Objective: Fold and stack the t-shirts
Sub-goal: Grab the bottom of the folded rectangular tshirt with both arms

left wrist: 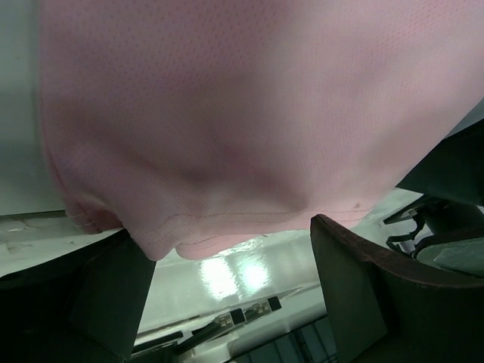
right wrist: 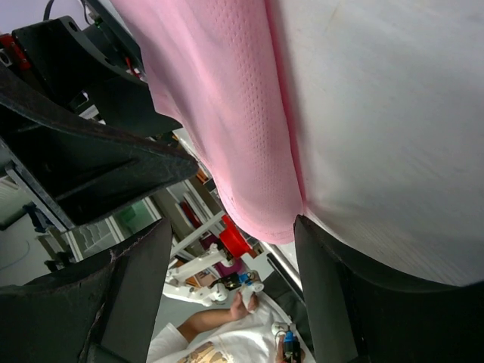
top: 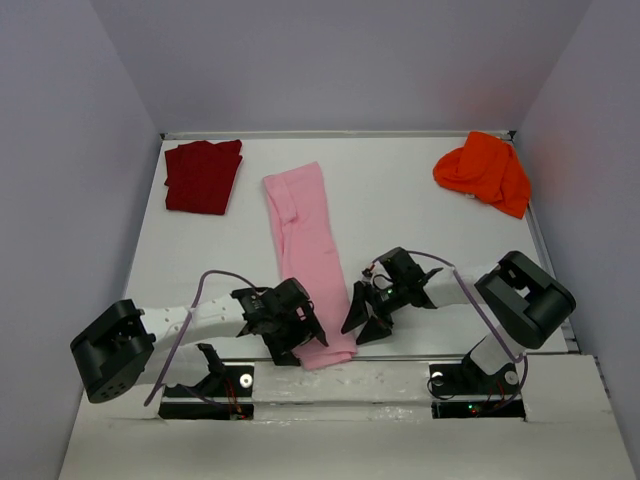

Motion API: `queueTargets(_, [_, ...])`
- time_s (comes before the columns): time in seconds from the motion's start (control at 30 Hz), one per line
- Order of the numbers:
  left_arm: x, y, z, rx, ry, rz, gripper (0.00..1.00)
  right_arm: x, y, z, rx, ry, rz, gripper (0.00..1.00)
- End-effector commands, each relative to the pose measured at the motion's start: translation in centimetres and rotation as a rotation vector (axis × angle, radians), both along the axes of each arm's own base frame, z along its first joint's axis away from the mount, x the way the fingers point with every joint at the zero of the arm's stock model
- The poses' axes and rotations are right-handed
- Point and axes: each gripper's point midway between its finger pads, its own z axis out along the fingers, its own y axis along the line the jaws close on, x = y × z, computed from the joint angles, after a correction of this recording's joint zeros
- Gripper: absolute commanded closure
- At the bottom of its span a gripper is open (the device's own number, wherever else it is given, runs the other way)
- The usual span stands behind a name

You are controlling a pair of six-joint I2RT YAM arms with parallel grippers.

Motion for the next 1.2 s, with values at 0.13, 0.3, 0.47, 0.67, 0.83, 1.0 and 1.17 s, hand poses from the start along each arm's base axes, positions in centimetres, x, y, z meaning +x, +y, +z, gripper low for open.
queueTargets(0.13, [-0.1, -1.6, -0.7, 0.019, -0.013, -0.015, 0.07, -2.0, 1.4, 0.1, 0.014, 0.011, 0.036, 0.3])
queueTargets(0.3, [-0.6, -2.0, -0.3, -0.02, -0.021, 0.01, 0.07, -3.5, 1.4, -0.2, 0.001, 0.036, 0.046, 0.41])
queueTargets(0.47, [-0.8, -1.6, -0.2, -0.051, -0.032, 0.057, 0.21, -3.8, 1.5, -0.4, 0.001, 0.046, 0.04, 0.71])
queueTargets(0.67, [-1.0, -1.3, -0.2, -0.068, -0.029, 0.077, 1.0, -3.7, 1.6, -0.4, 0.002, 0.047, 0.037, 1.0])
queueTargets(0.83, [-1.0, -1.2, -0.3, -0.056, -0.025, 0.069, 1.0, -3.7, 1.7, 0.0, 0.006, 0.051, 0.043, 1.0])
queueTargets(1.0, [-1.1, -1.0, 0.0, -0.055, -0.028, 0.072, 1.0, -3.3, 2.1, 1.4, 0.012, 0.031, 0.055, 1.0])
queueTargets(1.17, [-0.9, -0.6, 0.8, -0.072, -0.044, 0.094, 1.0, -1.8, 3.6, 3.5, 0.037, -0.012, 0.067, 1.0])
